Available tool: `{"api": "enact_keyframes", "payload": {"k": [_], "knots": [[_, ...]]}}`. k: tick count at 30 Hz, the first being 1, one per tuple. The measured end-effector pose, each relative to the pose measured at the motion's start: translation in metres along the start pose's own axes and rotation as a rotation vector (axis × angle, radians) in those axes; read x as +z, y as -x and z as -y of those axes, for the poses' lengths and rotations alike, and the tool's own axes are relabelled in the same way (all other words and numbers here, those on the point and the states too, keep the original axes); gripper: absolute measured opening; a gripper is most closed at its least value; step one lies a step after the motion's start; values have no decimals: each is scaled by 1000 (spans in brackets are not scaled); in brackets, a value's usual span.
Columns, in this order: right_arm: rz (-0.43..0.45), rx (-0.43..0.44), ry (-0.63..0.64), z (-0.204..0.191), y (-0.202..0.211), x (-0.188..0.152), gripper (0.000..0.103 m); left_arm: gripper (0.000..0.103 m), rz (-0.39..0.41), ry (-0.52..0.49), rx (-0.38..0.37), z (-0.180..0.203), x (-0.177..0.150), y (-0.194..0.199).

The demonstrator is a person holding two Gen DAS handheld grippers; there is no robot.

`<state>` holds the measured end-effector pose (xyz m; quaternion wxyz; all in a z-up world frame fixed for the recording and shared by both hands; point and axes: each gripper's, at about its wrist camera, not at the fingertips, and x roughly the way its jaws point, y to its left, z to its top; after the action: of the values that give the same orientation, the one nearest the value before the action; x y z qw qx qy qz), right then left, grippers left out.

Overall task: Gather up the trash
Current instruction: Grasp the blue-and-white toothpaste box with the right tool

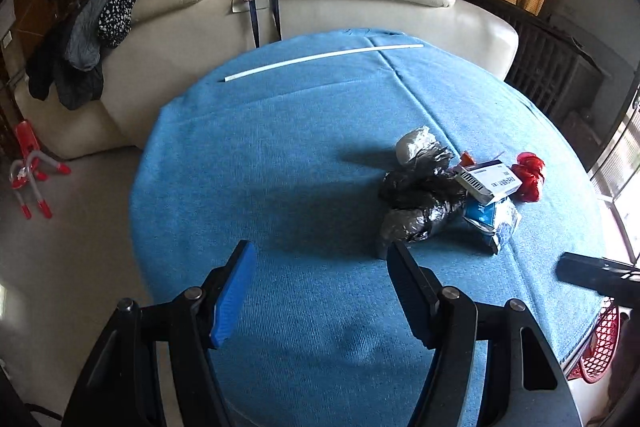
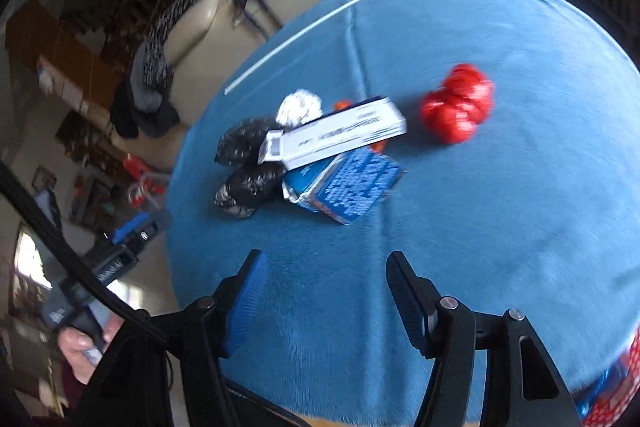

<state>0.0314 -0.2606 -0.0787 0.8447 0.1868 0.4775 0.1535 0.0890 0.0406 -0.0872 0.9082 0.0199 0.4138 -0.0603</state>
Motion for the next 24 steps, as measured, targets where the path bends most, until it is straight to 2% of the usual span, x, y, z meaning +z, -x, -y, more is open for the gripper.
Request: {"api": "enact_keyframes", "payload": {"k": [5,10,14,19,24], "knots": [[-19,-80,197,-23,-33,10,70,69,-15,-2,-13,-5,-1,-7],[-26,-105,306,-18,-51,26,71,69,-41,25,-27,-12,1,-18],[-44,-69,334,-6,-61,43,74,69,-55,35,-31,-13,3,-24],[-58,-64,393,-1,-78,60,74,69,-69,24,-29,-8,8,-31],[-115,22,393,1,-93,73,74,69,-88,26,-17,-7,12,-38]]}}
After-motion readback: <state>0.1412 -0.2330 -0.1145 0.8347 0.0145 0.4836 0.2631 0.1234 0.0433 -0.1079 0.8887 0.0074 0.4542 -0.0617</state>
